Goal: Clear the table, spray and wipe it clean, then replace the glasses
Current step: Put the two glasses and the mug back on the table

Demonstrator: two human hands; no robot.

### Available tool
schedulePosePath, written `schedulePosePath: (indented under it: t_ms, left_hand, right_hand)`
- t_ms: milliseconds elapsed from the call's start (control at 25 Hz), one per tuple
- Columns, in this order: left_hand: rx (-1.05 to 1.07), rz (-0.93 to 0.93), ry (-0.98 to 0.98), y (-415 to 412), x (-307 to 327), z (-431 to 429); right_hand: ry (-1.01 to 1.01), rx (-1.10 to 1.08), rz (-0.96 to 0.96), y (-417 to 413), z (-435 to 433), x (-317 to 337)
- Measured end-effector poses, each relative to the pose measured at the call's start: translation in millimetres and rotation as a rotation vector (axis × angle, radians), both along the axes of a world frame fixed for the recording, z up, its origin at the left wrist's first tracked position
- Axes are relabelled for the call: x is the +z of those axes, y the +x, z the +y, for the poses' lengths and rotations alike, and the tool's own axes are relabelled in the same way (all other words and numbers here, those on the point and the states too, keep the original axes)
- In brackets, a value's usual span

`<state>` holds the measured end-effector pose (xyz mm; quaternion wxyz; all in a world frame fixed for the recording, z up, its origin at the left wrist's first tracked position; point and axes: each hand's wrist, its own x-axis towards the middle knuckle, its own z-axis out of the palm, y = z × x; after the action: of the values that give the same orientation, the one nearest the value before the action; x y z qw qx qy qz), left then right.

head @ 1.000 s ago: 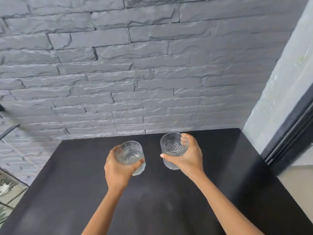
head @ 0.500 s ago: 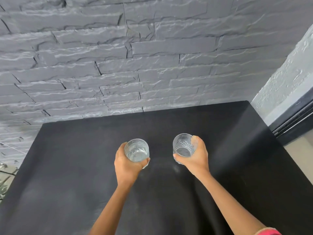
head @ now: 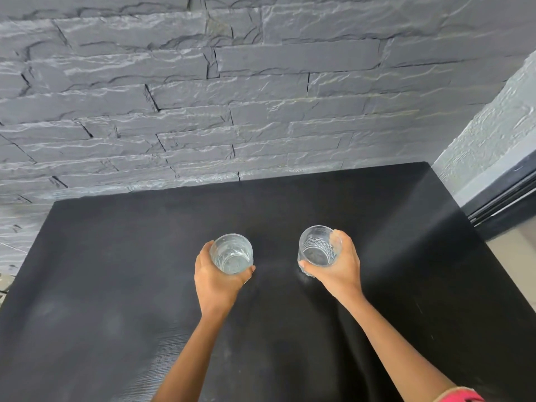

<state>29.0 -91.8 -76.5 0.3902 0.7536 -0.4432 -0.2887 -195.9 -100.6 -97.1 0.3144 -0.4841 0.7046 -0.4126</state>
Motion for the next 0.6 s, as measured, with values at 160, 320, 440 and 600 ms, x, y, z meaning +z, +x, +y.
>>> schedulePosePath:
  t_ms: [160, 320, 440, 600]
  left_hand:
    - [0.005, -0.007, 0.028, -3.5, -6.0, 3.3]
    - [0.007, -0.007, 0.04, -6.4, -14.2, 7.9]
    - [0.011, -0.009, 0.049, -8.5, -17.8, 10.4]
    - [-0.075, -0.02, 0.09, -7.4, -14.0, 12.2]
  right_hand:
    - [0.006, -0.005, -0.004, -0.8, 1.6, -3.9]
    - [0.017, 0.022, -0.011, -2.6, 2.0, -6.0]
    - [0.035, 0.034, -0.017, -3.7, 2.9, -8.4]
    - [0.074, 0.044, -0.015, -2.2, 3.5, -8.5]
